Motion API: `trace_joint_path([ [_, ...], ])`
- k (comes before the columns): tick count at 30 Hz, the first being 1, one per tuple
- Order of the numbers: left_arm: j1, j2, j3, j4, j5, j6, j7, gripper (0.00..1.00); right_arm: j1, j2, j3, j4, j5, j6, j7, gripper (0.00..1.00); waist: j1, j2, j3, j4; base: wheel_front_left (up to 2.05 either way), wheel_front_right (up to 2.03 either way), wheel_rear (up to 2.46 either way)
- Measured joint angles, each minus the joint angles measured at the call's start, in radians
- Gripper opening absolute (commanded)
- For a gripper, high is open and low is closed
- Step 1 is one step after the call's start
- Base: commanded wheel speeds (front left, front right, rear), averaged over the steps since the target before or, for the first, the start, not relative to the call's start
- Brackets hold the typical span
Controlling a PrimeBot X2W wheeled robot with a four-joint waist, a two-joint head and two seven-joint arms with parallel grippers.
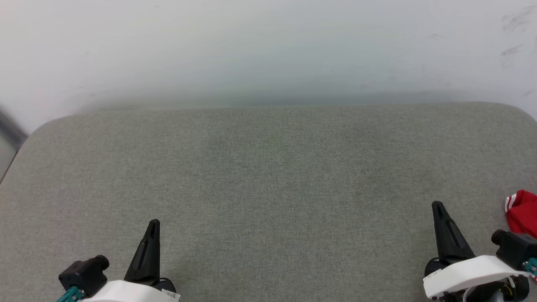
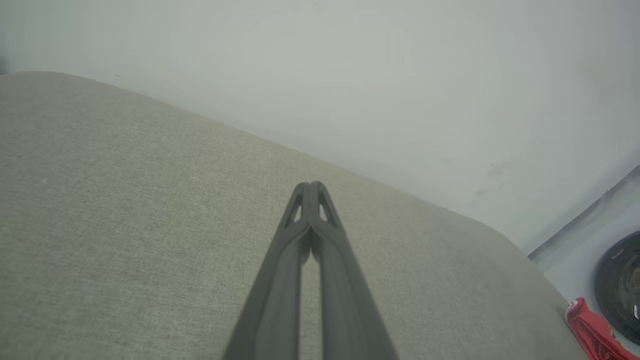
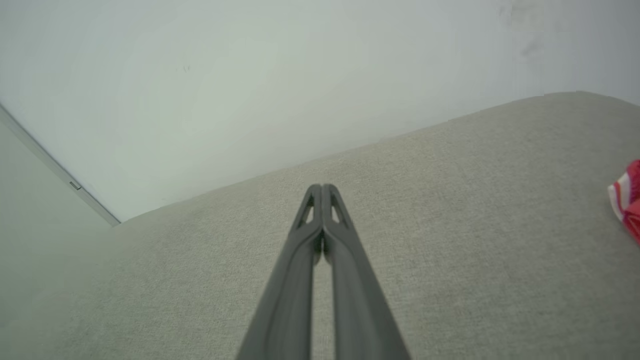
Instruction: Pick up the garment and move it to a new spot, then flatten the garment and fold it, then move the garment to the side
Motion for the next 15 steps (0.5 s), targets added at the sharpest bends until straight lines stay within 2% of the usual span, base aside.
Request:
trace_joint_path([
  [15, -0.037, 0.0, 0.011, 0.036, -0.213, 0.0, 0.049, 0.0, -0.02, 0.002, -0.018, 0.022, 0.224, 0.0, 0.045, 0.0, 0.0, 0.0, 0.001, -0.001, 0.0, 0.0, 0.0],
])
